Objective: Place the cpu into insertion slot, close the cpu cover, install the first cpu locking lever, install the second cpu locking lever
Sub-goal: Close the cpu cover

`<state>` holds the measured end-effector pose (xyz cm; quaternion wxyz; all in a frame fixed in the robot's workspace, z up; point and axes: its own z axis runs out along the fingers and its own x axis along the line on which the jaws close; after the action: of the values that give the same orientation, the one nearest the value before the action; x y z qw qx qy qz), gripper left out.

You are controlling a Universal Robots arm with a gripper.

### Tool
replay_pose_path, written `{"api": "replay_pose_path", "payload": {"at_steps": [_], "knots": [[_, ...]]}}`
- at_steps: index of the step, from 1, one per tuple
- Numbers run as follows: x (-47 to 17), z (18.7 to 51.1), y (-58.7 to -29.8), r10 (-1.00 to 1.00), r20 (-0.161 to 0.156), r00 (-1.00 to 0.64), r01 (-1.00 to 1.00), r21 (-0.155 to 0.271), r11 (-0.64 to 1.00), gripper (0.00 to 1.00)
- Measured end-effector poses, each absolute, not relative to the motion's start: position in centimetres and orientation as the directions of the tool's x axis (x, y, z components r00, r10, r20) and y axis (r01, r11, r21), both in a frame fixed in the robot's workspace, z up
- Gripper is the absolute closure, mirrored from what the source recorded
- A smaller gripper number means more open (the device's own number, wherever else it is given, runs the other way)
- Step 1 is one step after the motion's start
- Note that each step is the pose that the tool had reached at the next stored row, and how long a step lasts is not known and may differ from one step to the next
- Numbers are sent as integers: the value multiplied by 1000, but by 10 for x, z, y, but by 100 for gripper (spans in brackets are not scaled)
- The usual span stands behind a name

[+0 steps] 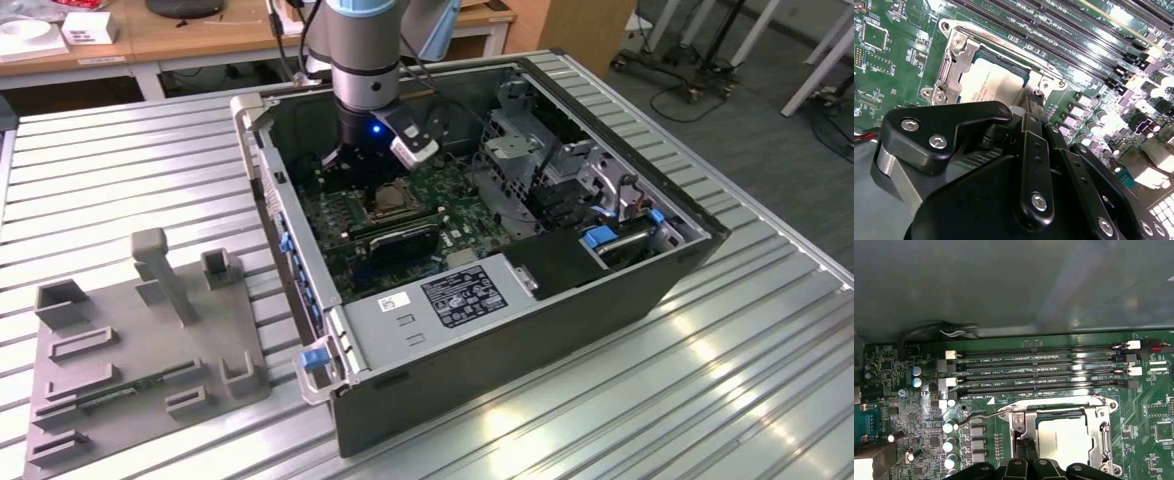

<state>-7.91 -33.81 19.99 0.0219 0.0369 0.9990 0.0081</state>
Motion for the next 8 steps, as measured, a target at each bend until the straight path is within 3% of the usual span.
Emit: {"api": "replay_pose_path", "payload": {"at_steps": [8], "knots": [[-79,199,-338,74,-43,-996,73,18,997,89]]}}
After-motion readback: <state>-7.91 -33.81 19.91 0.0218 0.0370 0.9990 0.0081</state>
